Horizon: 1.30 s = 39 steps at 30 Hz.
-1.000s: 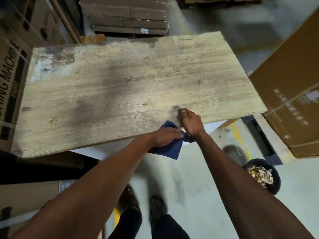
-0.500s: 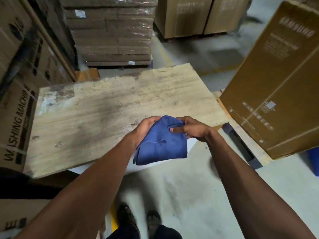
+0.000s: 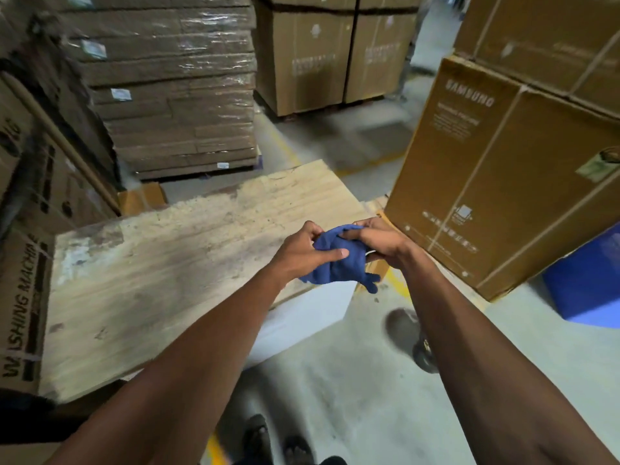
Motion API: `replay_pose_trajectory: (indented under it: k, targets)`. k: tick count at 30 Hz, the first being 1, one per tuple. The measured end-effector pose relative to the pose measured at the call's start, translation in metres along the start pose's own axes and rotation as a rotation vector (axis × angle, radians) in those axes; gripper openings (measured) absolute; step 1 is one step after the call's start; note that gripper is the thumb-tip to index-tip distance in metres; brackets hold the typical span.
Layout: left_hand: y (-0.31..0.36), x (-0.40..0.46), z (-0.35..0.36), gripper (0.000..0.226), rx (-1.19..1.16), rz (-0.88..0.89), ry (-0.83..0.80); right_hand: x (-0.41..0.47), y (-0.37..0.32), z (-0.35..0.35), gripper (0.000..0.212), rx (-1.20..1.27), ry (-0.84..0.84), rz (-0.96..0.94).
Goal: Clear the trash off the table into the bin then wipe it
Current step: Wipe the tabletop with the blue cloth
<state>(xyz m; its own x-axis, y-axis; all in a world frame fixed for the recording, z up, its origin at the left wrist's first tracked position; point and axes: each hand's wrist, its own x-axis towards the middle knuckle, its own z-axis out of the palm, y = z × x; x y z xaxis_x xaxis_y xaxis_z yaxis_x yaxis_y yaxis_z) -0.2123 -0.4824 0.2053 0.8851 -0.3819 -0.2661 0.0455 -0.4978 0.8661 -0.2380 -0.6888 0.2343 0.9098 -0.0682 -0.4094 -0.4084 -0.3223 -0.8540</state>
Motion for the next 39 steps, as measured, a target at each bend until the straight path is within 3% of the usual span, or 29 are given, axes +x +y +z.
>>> replay_pose_trajectory:
  k: [2, 6, 9, 12, 15, 18, 22, 26, 29, 32, 39]
  targets:
    - [0.012, 0.000, 0.006, 0.053, 0.083, 0.046, 0.001, -0.007, -0.007, -0.007, 0.021, 0.021, 0.021, -0.011]
    - [0.023, 0.007, 0.004, 0.014, 0.209, 0.122, 0.047, -0.017, -0.009, -0.024, 0.011, 0.088, 0.081, -0.027]
    - [0.019, 0.018, -0.010, 0.013, 0.304, 0.122, 0.021, -0.025, -0.002, -0.036, 0.008, 0.191, 0.073, -0.064]
    - [0.015, 0.033, -0.030, 0.021, 0.325, 0.140, -0.020, -0.027, 0.002, -0.047, 0.020, 0.306, 0.101, -0.057]
    - [0.018, 0.052, -0.051, 0.022, 0.179, 0.171, -0.134, -0.022, 0.003, -0.053, 0.033, 0.358, 0.128, -0.051]
    - [0.031, 0.064, -0.066, 0.008, -0.208, 0.126, -0.197, -0.014, 0.002, -0.056, 0.029, 0.443, 0.168, -0.058]
    - [0.031, 0.073, -0.069, 0.022, -0.555, -0.038, -0.214, -0.008, -0.003, -0.048, 0.034, 0.571, 0.235, -0.044]
    - [0.013, 0.082, -0.052, 0.031, -0.474, -0.148, -0.414, 0.003, 0.000, -0.038, 0.029, 0.705, 0.317, 0.070]
    - [0.014, 0.096, -0.045, 0.020, -0.485, -0.138, -0.381, 0.008, 0.010, -0.039, 0.026, 0.810, 0.263, 0.096]
    - [0.023, 0.111, -0.043, 0.019, -0.560, -0.156, -0.335, 0.005, 0.017, -0.043, 0.037, 0.915, 0.196, 0.069]
    - [0.044, 0.141, -0.028, 0.022, -0.476, -0.183, -0.336, 0.023, 0.030, -0.071, 0.056, 0.739, 0.271, 0.075]
